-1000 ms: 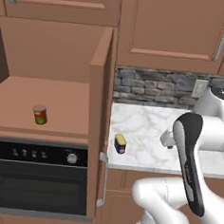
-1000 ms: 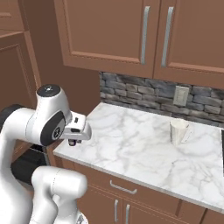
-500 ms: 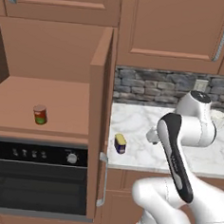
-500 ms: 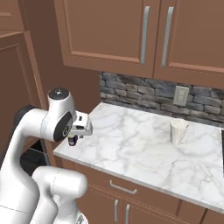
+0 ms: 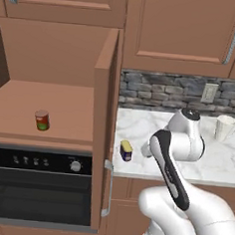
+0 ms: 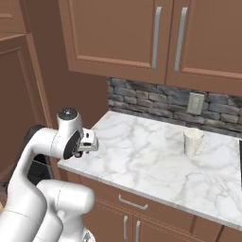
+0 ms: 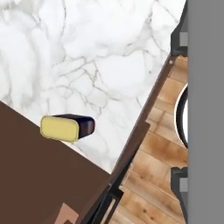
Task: Restock the canned food cabinet by taking the new fresh canned food from the counter and placing it in the cabinet. Then, take the old canned food from the cabinet and place it on the counter.
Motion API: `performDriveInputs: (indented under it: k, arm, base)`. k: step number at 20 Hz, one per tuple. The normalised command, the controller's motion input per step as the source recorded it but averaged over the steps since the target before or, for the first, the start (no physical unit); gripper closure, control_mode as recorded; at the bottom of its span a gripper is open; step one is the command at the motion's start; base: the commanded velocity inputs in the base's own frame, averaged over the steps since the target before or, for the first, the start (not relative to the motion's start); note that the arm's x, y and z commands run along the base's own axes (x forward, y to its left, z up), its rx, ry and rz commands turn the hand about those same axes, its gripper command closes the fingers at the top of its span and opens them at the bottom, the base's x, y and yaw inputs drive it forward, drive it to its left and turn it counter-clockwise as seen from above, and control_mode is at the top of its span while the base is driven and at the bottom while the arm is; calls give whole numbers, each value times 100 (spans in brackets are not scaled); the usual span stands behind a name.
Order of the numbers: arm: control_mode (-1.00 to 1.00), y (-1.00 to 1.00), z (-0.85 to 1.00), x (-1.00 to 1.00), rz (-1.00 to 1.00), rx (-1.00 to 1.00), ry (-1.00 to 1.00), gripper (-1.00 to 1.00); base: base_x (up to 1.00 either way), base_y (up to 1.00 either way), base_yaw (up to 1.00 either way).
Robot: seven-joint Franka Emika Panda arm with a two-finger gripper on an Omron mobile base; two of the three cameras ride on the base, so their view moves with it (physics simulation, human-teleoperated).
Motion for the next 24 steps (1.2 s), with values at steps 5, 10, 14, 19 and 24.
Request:
performDriveInputs:
  k: [5,10,14,19,24]
  arm:
    - [-100,1,-30,35,9,4,0,-100]
    - [-100,13,-2,40,4,0,-1,-100]
    - [-100,8,0,32,5,0,0,-100]
    - [-100,2,0,21,3,0,0,-100]
    - [-100,0,-19,2,8,0,5,-100]
  base:
    - [0,0,0]
    - [0,0,0]
    - [0,0,0]
    - [0,0,0]
    - [0,0,0]
